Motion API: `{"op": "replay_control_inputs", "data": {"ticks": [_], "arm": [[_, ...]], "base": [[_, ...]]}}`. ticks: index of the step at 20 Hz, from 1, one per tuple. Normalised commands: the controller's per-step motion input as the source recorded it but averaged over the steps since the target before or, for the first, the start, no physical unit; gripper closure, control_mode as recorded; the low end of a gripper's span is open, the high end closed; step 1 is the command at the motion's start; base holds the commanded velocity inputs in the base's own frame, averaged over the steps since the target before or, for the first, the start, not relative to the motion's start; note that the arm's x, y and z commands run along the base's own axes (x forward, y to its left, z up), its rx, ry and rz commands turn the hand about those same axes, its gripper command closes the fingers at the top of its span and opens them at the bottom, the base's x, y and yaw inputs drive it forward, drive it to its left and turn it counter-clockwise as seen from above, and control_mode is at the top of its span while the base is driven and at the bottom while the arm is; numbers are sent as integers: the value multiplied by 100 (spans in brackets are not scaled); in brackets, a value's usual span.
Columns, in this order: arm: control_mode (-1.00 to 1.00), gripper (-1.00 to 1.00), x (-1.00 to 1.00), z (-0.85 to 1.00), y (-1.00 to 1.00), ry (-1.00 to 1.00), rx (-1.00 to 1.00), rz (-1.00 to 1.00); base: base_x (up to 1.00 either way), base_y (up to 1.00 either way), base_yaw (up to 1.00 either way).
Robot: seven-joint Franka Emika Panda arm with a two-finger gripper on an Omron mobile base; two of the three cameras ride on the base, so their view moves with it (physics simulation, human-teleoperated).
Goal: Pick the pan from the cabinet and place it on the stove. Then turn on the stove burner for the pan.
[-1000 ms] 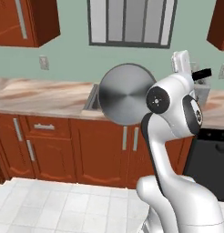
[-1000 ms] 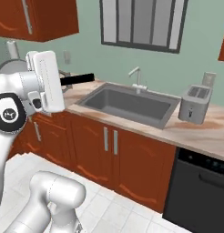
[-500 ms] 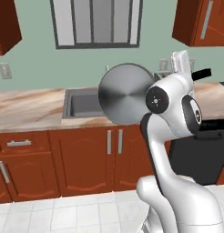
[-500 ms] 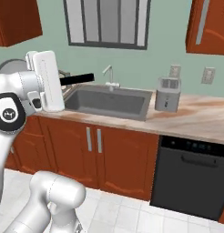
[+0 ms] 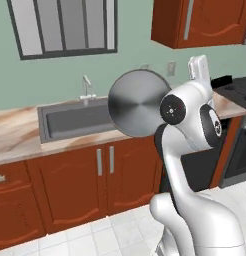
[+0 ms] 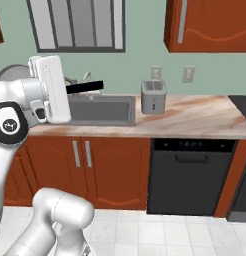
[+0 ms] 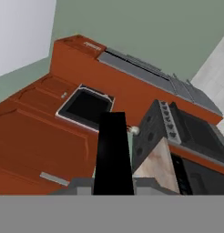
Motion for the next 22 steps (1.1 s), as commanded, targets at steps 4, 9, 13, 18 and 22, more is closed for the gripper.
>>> {"op": "replay_control_inputs", "data": {"ticks": [4,9,13,18,22], "arm": [[100,100,0,0,0,0,0,0],[100,100,0,0,0,0,0,0],[100,100,0,0,0,0,0,0],[100,100,0,0,0,0,0,0],[100,100,0,0,0,0,0,0]], "base": [[16,26,-38],[27,0,-29],[32,-15,-19],[32,-30,-13],[38,-46,-4]]}}
